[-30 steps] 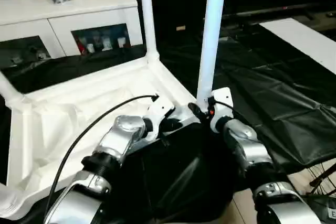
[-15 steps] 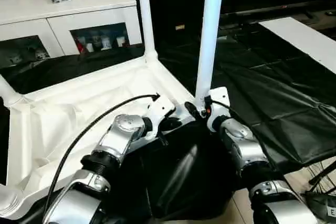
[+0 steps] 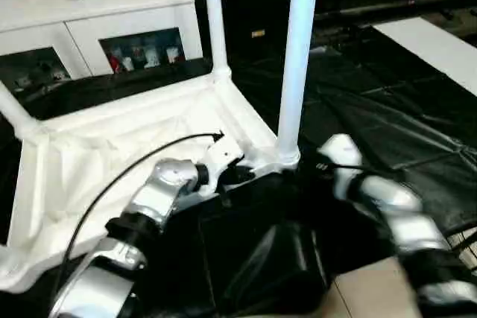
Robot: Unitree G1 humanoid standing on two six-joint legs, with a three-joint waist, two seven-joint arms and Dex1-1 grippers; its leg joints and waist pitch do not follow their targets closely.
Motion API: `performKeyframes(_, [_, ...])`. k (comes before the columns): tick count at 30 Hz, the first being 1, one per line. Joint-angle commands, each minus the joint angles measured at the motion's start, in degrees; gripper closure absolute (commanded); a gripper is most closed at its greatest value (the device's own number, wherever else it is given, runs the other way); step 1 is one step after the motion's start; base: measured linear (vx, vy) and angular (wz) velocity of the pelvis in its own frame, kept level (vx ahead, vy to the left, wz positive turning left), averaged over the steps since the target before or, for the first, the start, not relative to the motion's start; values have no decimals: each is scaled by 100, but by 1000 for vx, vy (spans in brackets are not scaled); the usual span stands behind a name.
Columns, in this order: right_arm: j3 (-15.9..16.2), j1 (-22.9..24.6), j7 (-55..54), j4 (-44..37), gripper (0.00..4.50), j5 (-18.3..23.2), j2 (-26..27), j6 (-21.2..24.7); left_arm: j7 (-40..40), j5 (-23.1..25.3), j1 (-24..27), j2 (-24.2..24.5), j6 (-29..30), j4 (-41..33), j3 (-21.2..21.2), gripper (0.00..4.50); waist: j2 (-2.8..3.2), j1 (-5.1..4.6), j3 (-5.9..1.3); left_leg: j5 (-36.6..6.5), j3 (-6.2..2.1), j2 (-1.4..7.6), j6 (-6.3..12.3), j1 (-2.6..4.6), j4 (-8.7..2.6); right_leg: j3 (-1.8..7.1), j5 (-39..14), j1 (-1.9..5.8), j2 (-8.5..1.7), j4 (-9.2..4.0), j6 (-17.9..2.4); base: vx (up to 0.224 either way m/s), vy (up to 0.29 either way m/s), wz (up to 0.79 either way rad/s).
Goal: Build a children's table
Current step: Rotate leg to tighten
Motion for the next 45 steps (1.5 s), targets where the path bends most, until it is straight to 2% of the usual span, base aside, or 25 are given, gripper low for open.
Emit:
performKeyframes(1, [28, 68, 385, -159, 57, 151, -160, 53, -58, 95, 96, 164, -18, 182, -26, 450, -128, 2, -285, -1102, -27, 157, 662, 63, -284, 135, -159, 201, -180, -424, -1371, 0, 0, 0])
performKeyframes(4, [-45, 99, 706, -189, 57, 270, -363, 168, -187, 84, 128, 228, -52, 157, -53, 450, -146, -7, -290, -1065, -20, 155, 755, 59, -262, 127, -71, 201, -184, -411, -1473, 0, 0, 0])
performKeyframes(6, [-69, 87, 837, -141, 57, 292, -450, 172, -241, 85, 150, 247, -53, 110, -74, 450, -146, -4, -309, -902, -15, 153, 835, 46, -228, 126, 165, 198, -182, -380, -1548, 0, 0, 0])
performKeyframes(8, [-107, 49, 973, -102, 57, 369, -529, 204, -389, 40, 179, 270, -12, 16, -91, 450, -170, -5, -316, -772, -5, 140, 917, 28, -200, 120, 360, 192, -175, -358, -1587, 0, 0, 0])
performKeyframes(12, [-110, -15, 1108, -51, 57, 439, -628, 225, -603, 18, 203, 315, -69, -63, -160, 450, -163, 32, -314, -688, -2, 158, 1012, 39, -183, 116, 290, 176, -178, -346, -1632, 0, 0, 0])
performKeyframes(14, [-131, -124, 1005, 14, 57, 439, -531, 153, -697, 11, 226, 354, -126, -77, -190, 450, -136, 25, -315, -707, -7, 166, 983, 46, -185, 115, 281, 166, -172, -336, -1651, 0, 0, 0])
performKeyframes(19, [-171, -186, 881, -209, 57, 624, -233, 300, -980, -53, 277, 396, -189, -169, -244, 450, -143, 30, -324, -694, 1, 169, 950, 59, -182, 127, 370, 162, -172, -314, -1684, 0, 0, 0])
performKeyframes(21, [52, -136, 1076, -264, 57, 570, -201, 241, -1286, -113, 329, 470, -111, -357, -320, 450, -162, 47, -335, -615, 1, 176, 978, 62, -173, 125, 489, 165, -172, -298, -1696, 0, 0, 0])
performKeyframes(23, [166, -142, 1131, -230, 57, 510, -166, 187, -1394, -120, 358, 503, -75, -449, -359, 450, -149, 60, -339, -545, -4, 187, 995, 62, -167, 123, 550, 154, -174, -276, -1712, 0, 0, 0])
performKeyframes(24, [204, -160, 1147, -192, 57, 490, -141, 163, -1422, -122, 365, 509, -76, -472, -368, 450, -168, 59, -333, -558, 0, 186, 996, 60, -168, 123, 530, 151, -172, -281, -1714, 0, 0, 0])
performKeyframes(25, [235, -179, 1164, -160, 57, 475, -115, 146, -1429, -125, 370, 511, -70, -485, -366, 450, -163, 62, -333, -566, 0, 185, 985, 58, -167, 124, 506, 152, -175, -276, -1714, 0, 0, 0])
performKeyframes(26, [278, -251, 1144, -58, 57, 415, -37, 102, -1419, -121, 377, 516, -57, -499, -365, 450, -186, 65, -327, -622, 3, 189, 956, 58, -171, 129, 444, 145, -178, -279, -1715, 0, 0, 0])
performKeyframes(28, [295, -314, 1099, 27, 57, 366, 19, 83, -1420, -119, 389, 529, -52, -518, -368, 450, -160, 71, -321, -725, -1, 192, 878, 63, -183, 130, 300, 135, -188, -282, -1709, 0, 0, 0])
performKeyframes(29, [361, -471, 1018, 208, 57, 281, 130, 41, -1398, -109, 403, 548, -31, -552, -358, 450, -181, 64, -318, -775, -6, 187, 821, 58, -192, 127, 233, 145, -190, -274, -1729, 0, 0, 0])
performKeyframes(33, [459, -792, 820, 604, 57, 152, 310, -57, -1355, -113, 450, 587, 36, -623, -331, 450, -175, 40, -302, -916, -4, 190, 663, 72, -211, 142, 101, 134, -194, -282, -1726, 0, 0, 0])
performKeyframes(34, [453, -846, 839, 658, 57, 187, 341, -52, -1329, -105, 453, 588, 44, -620, -327, 450, -191, 43, -307, -876, -3, 190, 661, 67, -206, 145, 186, 144, -196, -269, -1726, 0, 0, 0])
performKeyframes(38, [383, -984, 876, 847, 57, 221, 395, -78, -1266, -91, 423, 555, 77, -590, -307, 450, -196, 69, -324, -627, 6, 173, 792, 57, -164, 140, 596, 153, -187, -229, -1747, 0, 0, 0])
performKeyframes(40, [406, -1012, 906, 916, 72, 191, 402, -95, -1268, -89, 409, 553, 85, -589, -311, 450, -202, 70, -321, -634, 9, 170, 811, 56, -162, 137, 577, 151, -186, -233, -1749, 0, 0, 0])
performKeyframes(41, [424, -1033, 922, 974, 93, 172, 405, -125, -1265, -89, 404, 551, 95, -591, -313, 450, -196, 71, -311, -743, 11, 175, 787, 58, -168, 139, 401, 148, -193, -247, -1746, 0, 0, 0])
performKeyframes(45, [515, -1078, 953, 1212, 128, 58, 432, -286, -1262, -81, 389, 566, 84, -561, -306, 450, -194, 51, -298, -945, 4, 182, 671, 63, -190, 144, 133, 145, -193, -264, -1720, 0, 0, 0])
